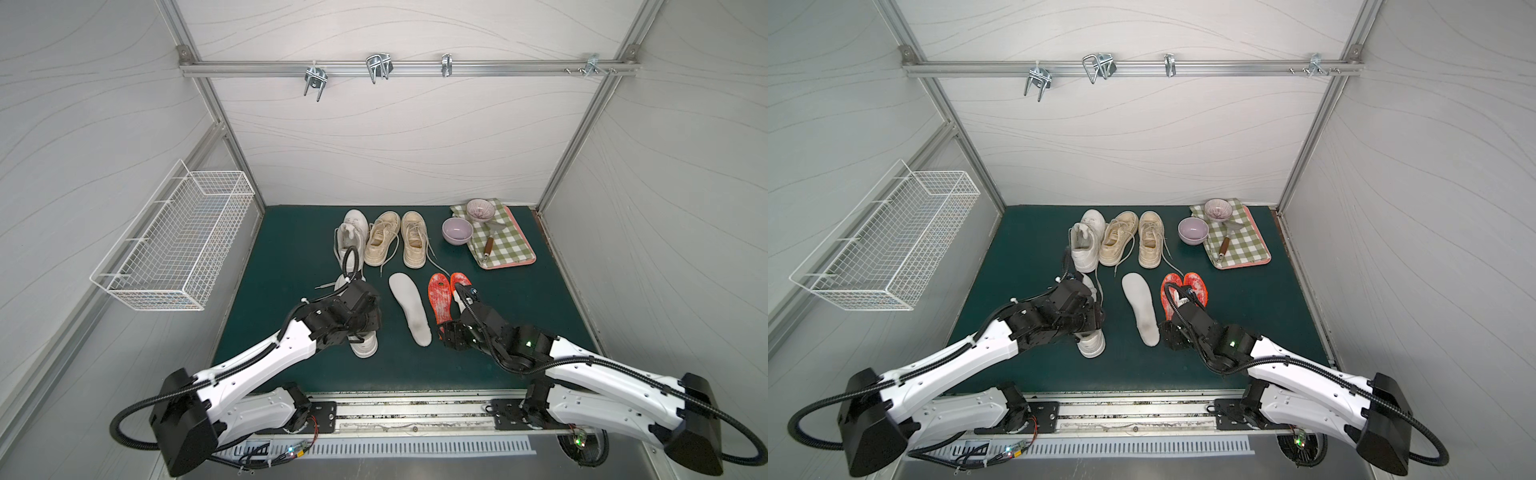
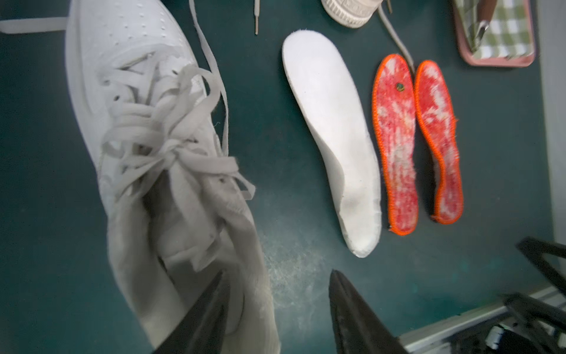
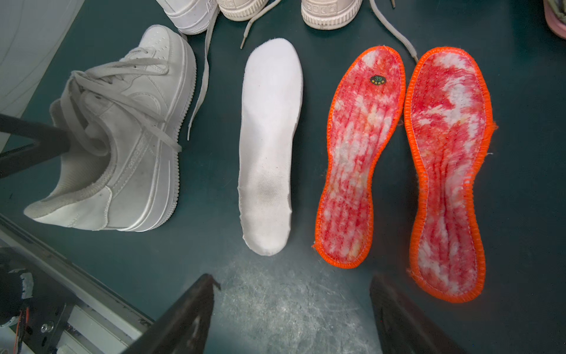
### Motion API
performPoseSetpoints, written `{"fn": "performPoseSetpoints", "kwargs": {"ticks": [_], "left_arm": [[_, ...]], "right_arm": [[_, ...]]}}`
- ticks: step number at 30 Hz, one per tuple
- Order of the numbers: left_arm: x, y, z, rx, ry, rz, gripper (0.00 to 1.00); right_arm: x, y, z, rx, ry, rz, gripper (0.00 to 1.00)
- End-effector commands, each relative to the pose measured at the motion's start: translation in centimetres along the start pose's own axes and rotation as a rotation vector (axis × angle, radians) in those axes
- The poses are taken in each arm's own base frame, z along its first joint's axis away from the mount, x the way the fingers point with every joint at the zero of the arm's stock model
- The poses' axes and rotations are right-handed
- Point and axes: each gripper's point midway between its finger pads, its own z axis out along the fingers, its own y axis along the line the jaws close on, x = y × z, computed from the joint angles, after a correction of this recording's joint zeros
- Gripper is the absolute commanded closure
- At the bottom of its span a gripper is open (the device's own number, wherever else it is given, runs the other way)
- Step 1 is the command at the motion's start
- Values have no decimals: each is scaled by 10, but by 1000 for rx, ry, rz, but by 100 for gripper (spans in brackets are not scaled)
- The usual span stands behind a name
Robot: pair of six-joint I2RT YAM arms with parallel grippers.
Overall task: Remove the insole from the shoe
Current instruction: Place the shoe at the center of the board, then adjust the shoe at the center of the board.
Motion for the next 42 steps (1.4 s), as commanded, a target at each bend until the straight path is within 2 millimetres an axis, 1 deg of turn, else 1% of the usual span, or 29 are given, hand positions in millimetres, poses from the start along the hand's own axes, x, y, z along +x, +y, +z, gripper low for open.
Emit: {"fn": "performPoseSetpoints", "kwargs": {"ticks": [1, 2, 4, 6, 8, 10, 14, 19, 22, 25, 30, 33, 36, 42], "left_arm": [[-11, 39, -24, -123, -123, -23, 44], [-13, 49, -29, -148, -145, -38, 44], [-11, 64, -28, -158, -130, -95, 45], [-2, 76, -15, -128, -55, -186, 47], [5, 79, -2, -83, 1, -247, 52], [9, 77, 6, -55, 24, -257, 54], [11, 61, 17, 27, 54, -229, 53], [15, 69, 33, -15, 72, -214, 52], [15, 66, 40, -12, 87, -204, 52], [10, 64, 37, -10, 82, -188, 51], [1, 64, 16, 28, -13, -234, 47], [-1, 55, 10, 91, -34, -271, 45], [-2, 45, 13, 131, -15, -280, 44], [1, 37, 32, 134, 43, -266, 44]], "right_arm": [[-17, 18, 0, -52, -26, -14, 18], [-19, 21, 1, -60, -24, -22, 19], [-22, 28, 5, -70, -15, -35, 18], [-26, 35, 8, -80, -6, -50, 18], [-29, 40, 11, -85, -4, -59, 19], [-31, 43, 14, -88, -1, -65, 19], [-31, 47, 20, -93, 11, -64, 19], [-28, 50, 27, -94, 33, -65, 19], [-29, 51, 28, -91, 35, -67, 19], [-29, 51, 28, -88, 33, -67, 19], [-28, 50, 30, -86, 38, -63, 19], [-27, 51, 32, -88, 41, -58, 19], [-26, 53, 33, -93, 46, -57, 19], [-26, 51, 31, -90, 44, -55, 18]]}}
